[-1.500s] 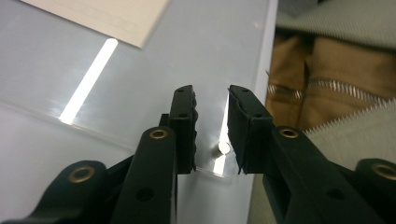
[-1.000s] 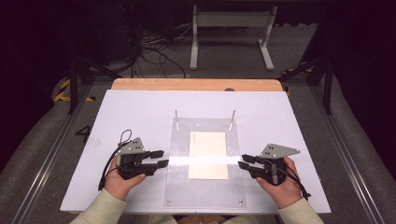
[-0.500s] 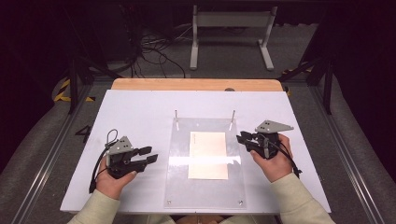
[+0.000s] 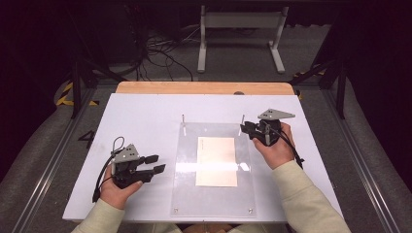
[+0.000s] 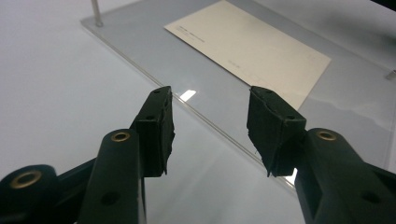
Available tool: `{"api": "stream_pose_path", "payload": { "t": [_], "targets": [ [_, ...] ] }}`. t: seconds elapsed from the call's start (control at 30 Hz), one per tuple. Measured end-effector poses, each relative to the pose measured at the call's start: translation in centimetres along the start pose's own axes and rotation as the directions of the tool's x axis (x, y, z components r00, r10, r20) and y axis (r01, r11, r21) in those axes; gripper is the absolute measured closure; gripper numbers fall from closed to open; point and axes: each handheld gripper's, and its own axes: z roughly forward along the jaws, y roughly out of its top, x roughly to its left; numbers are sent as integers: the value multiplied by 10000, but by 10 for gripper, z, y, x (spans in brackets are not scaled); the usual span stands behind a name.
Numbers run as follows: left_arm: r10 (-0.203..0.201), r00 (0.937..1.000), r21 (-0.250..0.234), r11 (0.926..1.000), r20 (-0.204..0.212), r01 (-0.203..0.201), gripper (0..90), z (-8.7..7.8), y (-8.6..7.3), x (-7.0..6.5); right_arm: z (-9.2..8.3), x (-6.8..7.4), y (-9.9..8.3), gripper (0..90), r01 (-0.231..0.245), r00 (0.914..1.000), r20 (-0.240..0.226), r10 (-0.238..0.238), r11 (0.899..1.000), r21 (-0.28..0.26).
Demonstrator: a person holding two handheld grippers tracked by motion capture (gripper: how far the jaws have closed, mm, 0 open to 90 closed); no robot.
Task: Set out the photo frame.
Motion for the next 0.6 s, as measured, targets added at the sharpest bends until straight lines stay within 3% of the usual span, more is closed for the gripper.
{"api": "stream_pose_path", "payload": {
  "t": [0.3, 0.43, 0.6],
  "targets": [
    [167, 9998, 316, 9994, 124, -171, 509, 6, -2, -4, 23, -19, 0, 618, -527, 9949, 836, 567, 9974, -497],
    [156, 9998, 321, 9994, 147, -160, 509, 7, -3, -4, 31, -27, -3, 644, -861, 9929, 768, 910, 9942, -649],
    [177, 9998, 334, 9993, 104, -181, 507, 8, -3, -5, 41, -32, -6, 654, -953, 9908, 902, 1009, 9934, -641]
  ]
}}
